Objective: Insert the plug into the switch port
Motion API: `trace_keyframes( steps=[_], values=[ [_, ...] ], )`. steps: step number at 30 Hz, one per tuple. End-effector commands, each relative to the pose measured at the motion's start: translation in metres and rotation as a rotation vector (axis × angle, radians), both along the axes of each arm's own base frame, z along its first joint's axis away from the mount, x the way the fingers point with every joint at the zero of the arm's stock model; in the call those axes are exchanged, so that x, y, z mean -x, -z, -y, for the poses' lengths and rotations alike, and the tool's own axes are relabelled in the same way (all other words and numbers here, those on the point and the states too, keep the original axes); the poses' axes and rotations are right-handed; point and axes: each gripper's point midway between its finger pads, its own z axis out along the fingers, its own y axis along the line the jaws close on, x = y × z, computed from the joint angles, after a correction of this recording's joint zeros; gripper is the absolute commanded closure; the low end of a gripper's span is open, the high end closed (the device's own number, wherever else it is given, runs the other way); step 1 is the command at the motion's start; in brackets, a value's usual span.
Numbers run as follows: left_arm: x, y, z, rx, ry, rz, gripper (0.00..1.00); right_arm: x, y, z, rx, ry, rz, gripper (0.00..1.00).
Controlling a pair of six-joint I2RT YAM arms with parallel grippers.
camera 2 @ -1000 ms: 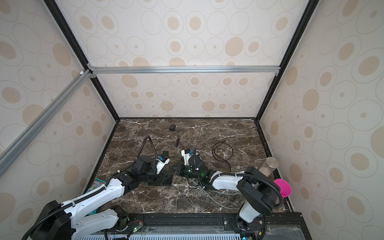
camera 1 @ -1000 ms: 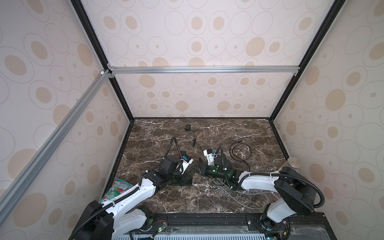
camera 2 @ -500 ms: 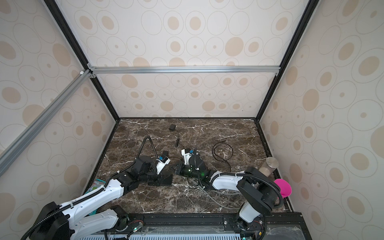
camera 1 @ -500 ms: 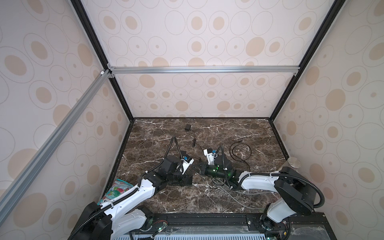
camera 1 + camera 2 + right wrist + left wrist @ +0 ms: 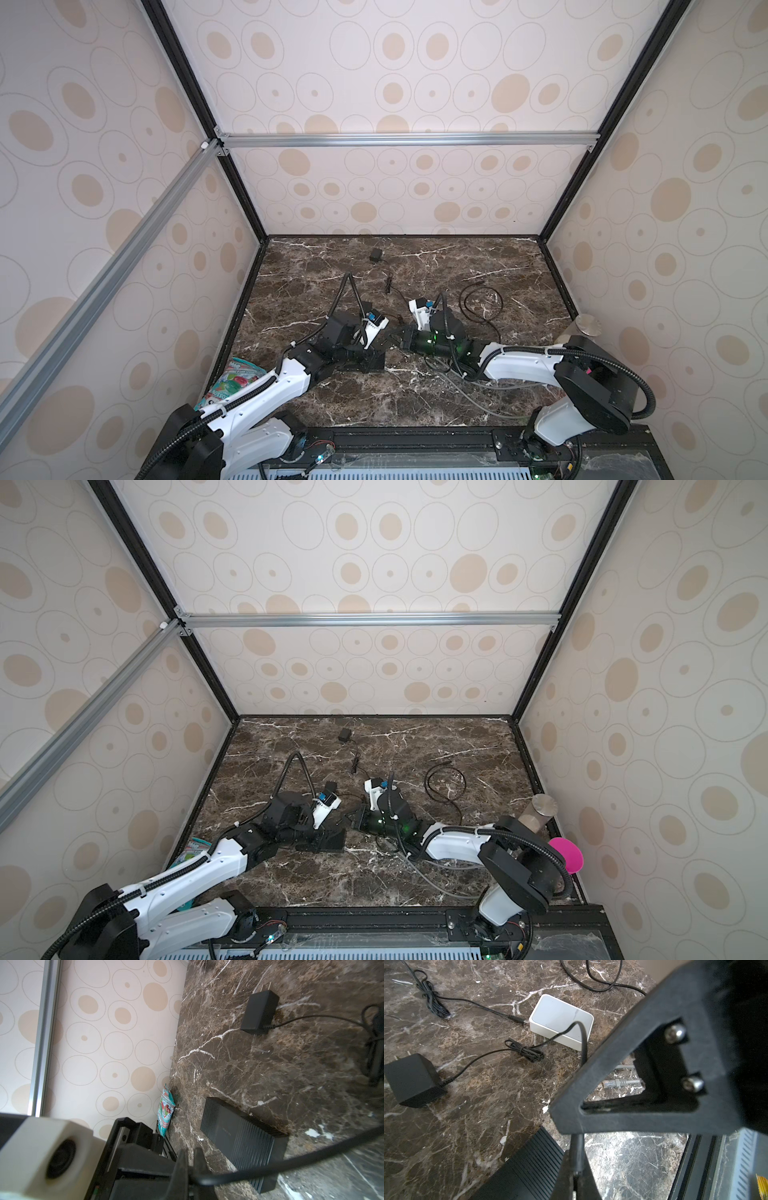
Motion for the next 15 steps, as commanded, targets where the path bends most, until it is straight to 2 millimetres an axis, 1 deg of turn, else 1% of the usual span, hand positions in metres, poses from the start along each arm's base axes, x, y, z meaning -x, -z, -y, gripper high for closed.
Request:
trace_keyframes(
  steps=[1, 2, 3, 4, 8, 9, 10, 13, 15],
  values=[
    [-0.0148, -0.0292, 0.0031, 0.036, -0.03, 0.079, 0.94, 0.0016, 0.0147, 0.0082, 0.053, 0.018, -0.032, 1.0],
    [-0.0146, -0.0298, 0.0031, 0.039, -0.029, 0.081, 0.95, 0.0015, 0.0152, 0.0081, 0.053, 0.019, -0.034, 1.0],
    [-0.0143, -0.0308, 0.0035, 0.044, -0.025, 0.083, 0.99, 0.001, 0.0151, 0.0081, 0.05, 0.02, -0.036, 1.0],
    [-0.0131, -0.0317, 0.0045, 0.048, -0.017, 0.086, 1.0, 0.0015, 0.0146, 0.0076, 0.046, 0.018, -0.036, 1.0],
    [-0.013, -0.0328, 0.0044, 0.052, -0.018, 0.089, 1.0, 0.0015, 0.0168, 0.0074, 0.049, 0.019, -0.041, 1.0],
    [-0.0138, -0.0338, 0.0042, 0.052, -0.022, 0.092, 0.9, 0.0009, 0.0173, 0.0077, 0.049, 0.022, -0.043, 1.0],
    [-0.0138, -0.0338, 0.0041, 0.052, -0.024, 0.092, 0.84, 0.0012, 0.0176, 0.0075, 0.047, 0.022, -0.045, 1.0],
    [-0.0131, -0.0367, 0.0036, 0.058, -0.019, 0.106, 0.75, 0.0007, 0.0175, 0.0072, 0.037, 0.027, -0.048, 1.0],
    [-0.0127, -0.0389, 0.0031, 0.064, -0.019, 0.116, 0.72, 0.0005, 0.0179, 0.0072, 0.038, 0.028, -0.049, 1.0]
  ],
)
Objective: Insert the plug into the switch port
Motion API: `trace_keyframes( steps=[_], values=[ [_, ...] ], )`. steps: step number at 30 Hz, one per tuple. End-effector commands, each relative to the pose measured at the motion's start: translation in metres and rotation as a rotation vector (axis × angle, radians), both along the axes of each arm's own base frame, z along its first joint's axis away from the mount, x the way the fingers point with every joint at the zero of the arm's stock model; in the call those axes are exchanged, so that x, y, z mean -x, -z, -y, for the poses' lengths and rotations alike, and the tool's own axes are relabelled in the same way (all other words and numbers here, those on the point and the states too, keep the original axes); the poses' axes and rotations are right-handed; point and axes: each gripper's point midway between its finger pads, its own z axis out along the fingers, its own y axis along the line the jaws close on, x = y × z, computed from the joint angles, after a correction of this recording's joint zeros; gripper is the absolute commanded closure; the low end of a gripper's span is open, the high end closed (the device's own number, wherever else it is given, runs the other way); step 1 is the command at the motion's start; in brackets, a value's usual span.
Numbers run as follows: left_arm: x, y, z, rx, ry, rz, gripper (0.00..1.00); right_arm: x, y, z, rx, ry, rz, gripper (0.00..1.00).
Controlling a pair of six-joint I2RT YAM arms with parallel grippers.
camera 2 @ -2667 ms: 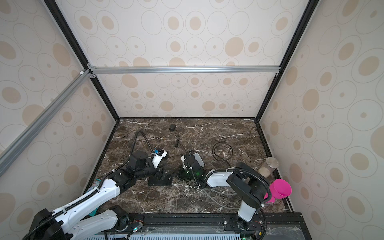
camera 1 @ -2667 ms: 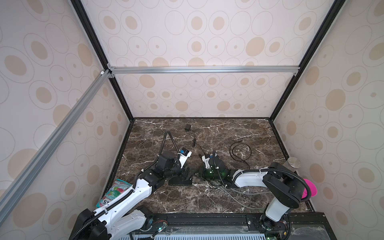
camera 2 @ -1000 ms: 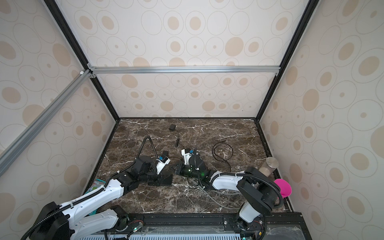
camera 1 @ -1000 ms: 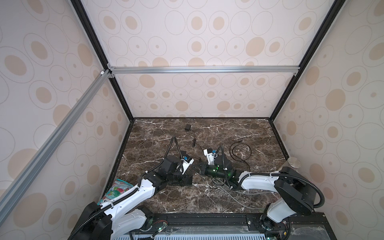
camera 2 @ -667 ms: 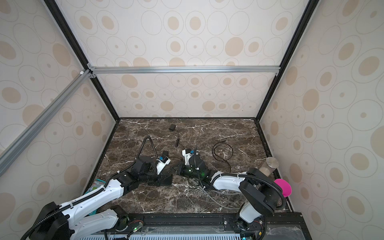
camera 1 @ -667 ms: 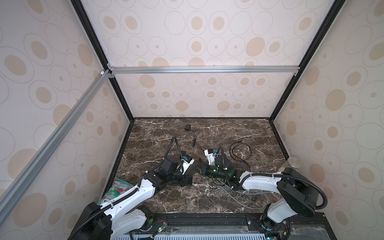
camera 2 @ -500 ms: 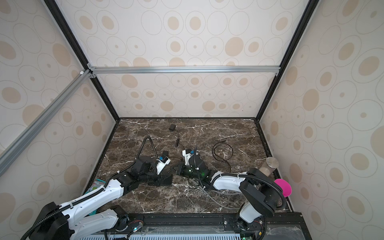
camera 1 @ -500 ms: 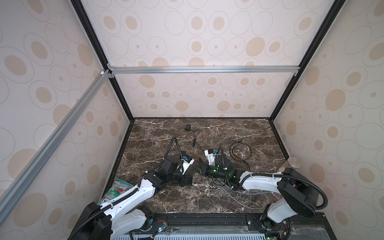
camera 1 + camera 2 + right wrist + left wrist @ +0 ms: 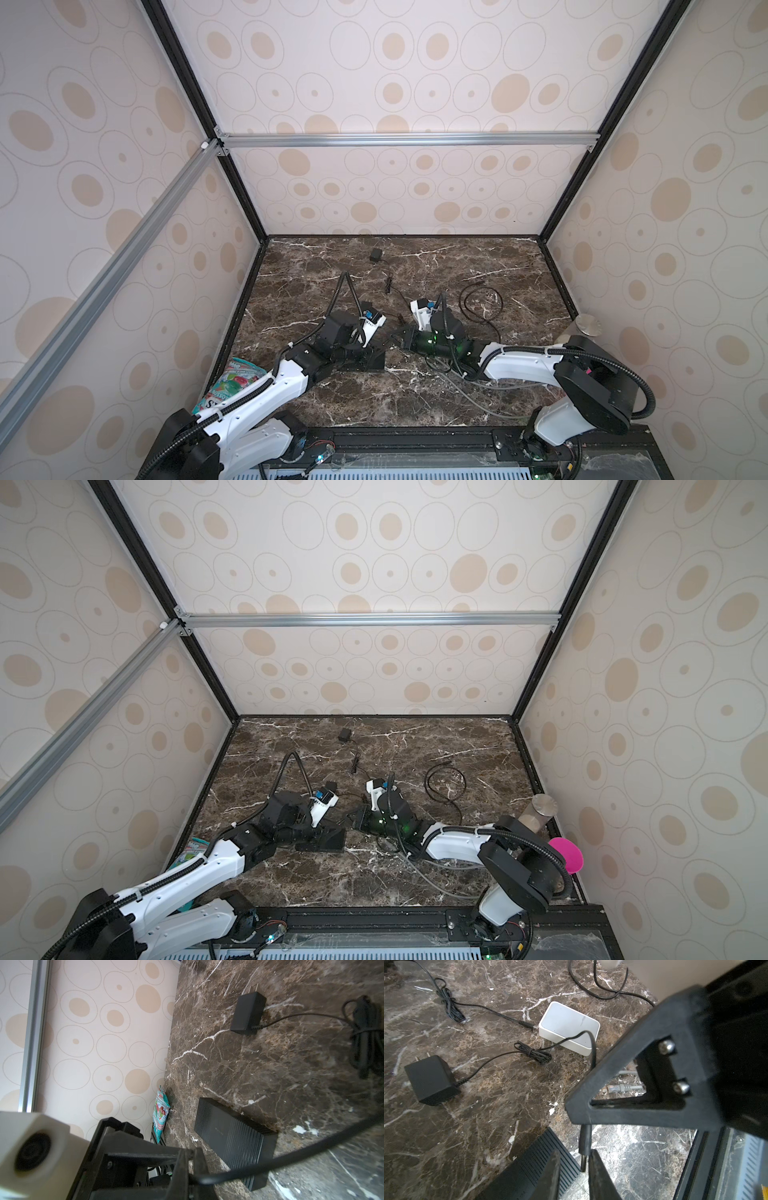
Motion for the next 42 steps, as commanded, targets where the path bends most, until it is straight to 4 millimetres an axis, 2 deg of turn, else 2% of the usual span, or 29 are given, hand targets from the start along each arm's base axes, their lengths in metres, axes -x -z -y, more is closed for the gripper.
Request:
trace_keyframes(
  steps=[1, 7, 10, 15, 20, 30, 36, 42],
  values=[
    [-0.01, -0.03, 0.004, 0.049, -0.002, 0.094, 0.72, 0.001, 0.012, 0.005, 0.02, 0.013, -0.034, 1.0],
    [-0.009, -0.029, 0.004, 0.047, 0.003, 0.093, 0.81, 0.001, 0.01, 0.003, -0.001, 0.013, -0.035, 1.0],
    [-0.008, -0.029, 0.006, 0.055, 0.014, 0.089, 0.8, 0.0, 0.008, 0.002, -0.02, 0.02, -0.037, 1.0],
    [-0.005, -0.034, 0.011, 0.083, 0.047, 0.104, 0.72, -0.004, 0.005, 0.004, -0.065, 0.042, -0.041, 1.0],
    [-0.004, -0.032, 0.009, 0.074, 0.047, 0.112, 0.71, -0.008, 0.003, 0.007, -0.096, 0.055, -0.052, 1.0],
    [-0.006, -0.024, 0.006, 0.057, 0.032, 0.101, 0.72, -0.012, -0.008, 0.006, -0.197, 0.063, -0.059, 1.0],
    [-0.007, -0.021, 0.005, 0.049, 0.024, 0.096, 0.79, -0.011, -0.005, 0.003, -0.221, 0.059, -0.077, 1.0],
    [-0.009, -0.02, 0.004, 0.047, 0.011, 0.097, 0.8, -0.011, -0.004, 0.002, -0.242, 0.058, -0.086, 1.0]
  ],
)
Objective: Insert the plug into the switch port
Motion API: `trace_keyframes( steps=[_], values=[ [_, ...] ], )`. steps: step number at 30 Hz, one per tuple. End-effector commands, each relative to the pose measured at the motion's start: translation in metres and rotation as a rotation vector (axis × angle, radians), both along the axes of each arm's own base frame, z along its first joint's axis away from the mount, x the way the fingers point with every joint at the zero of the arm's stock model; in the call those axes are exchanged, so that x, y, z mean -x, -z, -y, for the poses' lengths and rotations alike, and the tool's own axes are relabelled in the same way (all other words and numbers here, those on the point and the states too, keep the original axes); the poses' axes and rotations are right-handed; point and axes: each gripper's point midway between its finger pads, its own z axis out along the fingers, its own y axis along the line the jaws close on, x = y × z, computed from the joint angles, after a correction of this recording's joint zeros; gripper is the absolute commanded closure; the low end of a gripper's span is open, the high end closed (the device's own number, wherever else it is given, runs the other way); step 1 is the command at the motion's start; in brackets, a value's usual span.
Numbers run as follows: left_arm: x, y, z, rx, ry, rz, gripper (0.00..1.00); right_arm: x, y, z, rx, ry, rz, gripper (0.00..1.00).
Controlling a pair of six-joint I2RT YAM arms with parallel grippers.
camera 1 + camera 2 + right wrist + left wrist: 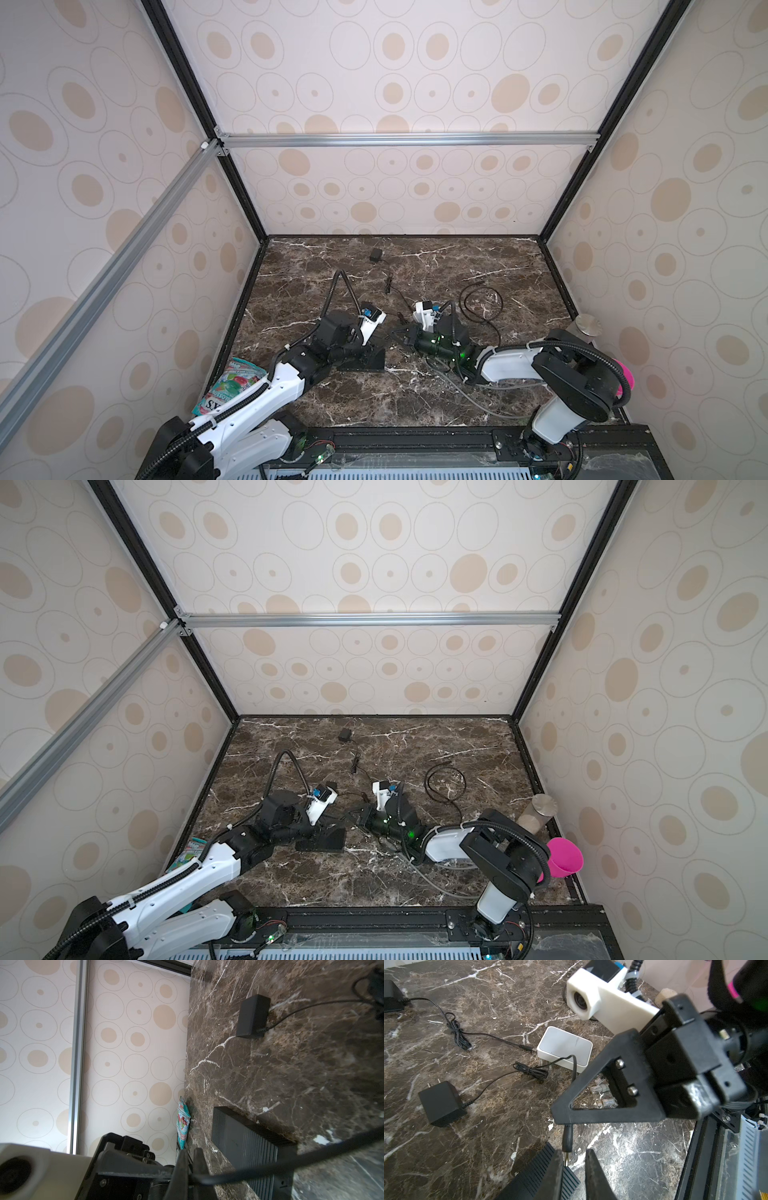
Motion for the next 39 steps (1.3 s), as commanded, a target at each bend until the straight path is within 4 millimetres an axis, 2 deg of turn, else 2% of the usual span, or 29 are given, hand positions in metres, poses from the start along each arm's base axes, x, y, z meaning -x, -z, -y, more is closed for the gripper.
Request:
trace_keyframes(
  steps=[1, 5, 11, 14, 23, 27, 31, 36, 37, 39],
  values=[
    [-0.005, -0.001, -0.001, -0.007, -0.008, 0.028, 0.8, 0.0, -0.004, 0.0, -0.049, 0.003, -0.006, 1.0],
    [-0.009, 0.004, -0.007, -0.034, -0.042, 0.022, 0.69, 0.0, -0.004, 0.001, -0.05, 0.005, -0.006, 1.0],
    [-0.009, 0.009, -0.009, -0.042, -0.05, 0.013, 0.68, 0.001, -0.003, 0.003, -0.048, 0.008, -0.006, 1.0],
    [-0.008, 0.01, -0.009, -0.042, -0.045, 0.007, 0.73, 0.0, -0.004, 0.003, -0.052, 0.007, -0.006, 1.0],
    [-0.007, 0.014, -0.006, -0.033, -0.032, -0.01, 0.76, 0.0, -0.005, 0.001, -0.053, 0.006, -0.005, 1.0],
    [-0.007, 0.013, -0.004, -0.028, -0.025, -0.01, 0.83, 0.0, -0.002, 0.001, -0.051, 0.005, -0.01, 1.0],
    [-0.005, 0.013, -0.002, -0.023, -0.006, -0.011, 1.0, 0.0, -0.002, 0.001, -0.053, 0.005, -0.011, 1.0],
    [-0.005, 0.011, -0.004, -0.022, -0.008, -0.004, 1.0, 0.001, 0.002, 0.002, -0.04, 0.004, -0.017, 1.0],
    [-0.005, 0.01, -0.004, -0.024, -0.009, -0.002, 1.0, 0.002, 0.003, 0.002, -0.031, -0.002, -0.014, 0.93],
    [-0.004, 0.008, -0.005, -0.028, -0.001, 0.001, 1.0, 0.005, 0.005, 0.005, 0.0, -0.009, -0.01, 0.64]
  ],
)
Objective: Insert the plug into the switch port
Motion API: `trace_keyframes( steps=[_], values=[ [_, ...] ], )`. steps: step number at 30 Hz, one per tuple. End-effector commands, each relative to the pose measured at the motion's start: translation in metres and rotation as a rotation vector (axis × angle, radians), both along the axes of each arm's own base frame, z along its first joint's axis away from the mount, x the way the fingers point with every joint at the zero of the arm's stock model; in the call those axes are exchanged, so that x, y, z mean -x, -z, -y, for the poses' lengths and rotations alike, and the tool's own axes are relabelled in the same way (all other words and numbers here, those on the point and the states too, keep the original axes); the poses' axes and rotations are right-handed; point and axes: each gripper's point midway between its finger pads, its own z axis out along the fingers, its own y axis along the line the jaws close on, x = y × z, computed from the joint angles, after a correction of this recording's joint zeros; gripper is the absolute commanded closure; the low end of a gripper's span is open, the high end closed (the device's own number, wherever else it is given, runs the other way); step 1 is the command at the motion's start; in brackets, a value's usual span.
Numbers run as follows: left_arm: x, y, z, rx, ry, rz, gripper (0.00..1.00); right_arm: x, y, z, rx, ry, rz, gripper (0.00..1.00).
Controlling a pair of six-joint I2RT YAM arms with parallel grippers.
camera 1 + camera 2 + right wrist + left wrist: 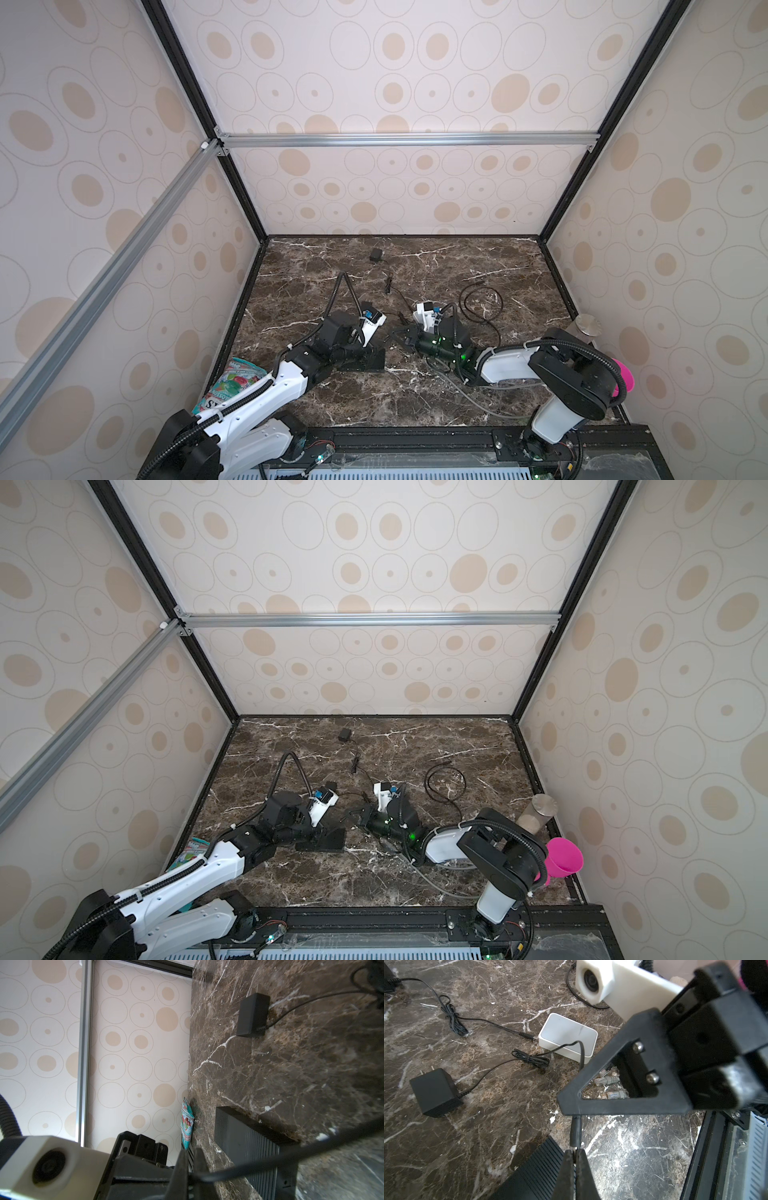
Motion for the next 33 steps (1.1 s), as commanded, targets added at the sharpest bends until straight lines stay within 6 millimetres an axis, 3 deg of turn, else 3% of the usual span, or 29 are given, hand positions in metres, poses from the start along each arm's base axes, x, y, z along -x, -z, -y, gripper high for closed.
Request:
trace_keyframes(
  steps=[1, 4, 8, 10, 13, 17, 21, 24, 26, 33],
  values=[
    [-0.003, -0.009, -0.001, -0.005, 0.019, 0.031, 1.0, 0.004, 0.003, 0.005, 0.037, -0.017, 0.011, 0.6],
    [-0.001, -0.008, -0.003, -0.033, 0.052, 0.015, 1.0, 0.013, -0.001, 0.013, 0.111, -0.049, 0.056, 0.57],
    [-0.003, -0.011, -0.005, -0.041, 0.076, 0.007, 1.0, 0.04, -0.001, 0.036, 0.263, -0.14, 0.158, 0.56],
    [-0.005, -0.013, -0.006, -0.044, 0.079, 0.016, 1.0, 0.054, -0.007, 0.052, 0.349, -0.186, 0.247, 0.56],
    [0.001, -0.016, 0.0, -0.01, 0.138, 0.015, 1.0, 0.07, -0.023, 0.09, 0.624, -0.249, 0.481, 0.55],
    [0.002, -0.017, 0.003, 0.006, 0.158, 0.018, 1.0, 0.072, -0.053, 0.129, 0.896, -0.26, 0.732, 0.52],
    [0.001, -0.02, 0.004, 0.013, 0.163, 0.026, 1.0, 0.093, -0.075, 0.115, 0.91, -0.425, 1.061, 0.51],
    [0.002, -0.024, 0.003, 0.016, 0.161, 0.036, 1.0, 0.126, -0.067, 0.097, 0.92, -0.661, 1.442, 0.57],
    [0.003, -0.027, 0.003, 0.017, 0.163, 0.046, 1.0, 0.137, -0.057, 0.092, 0.917, -0.772, 1.593, 0.55],
    [0.006, -0.033, 0.001, 0.026, 0.165, 0.061, 1.0, 0.122, -0.047, 0.073, 1.046, -0.942, 1.763, 0.56]
  ],
)
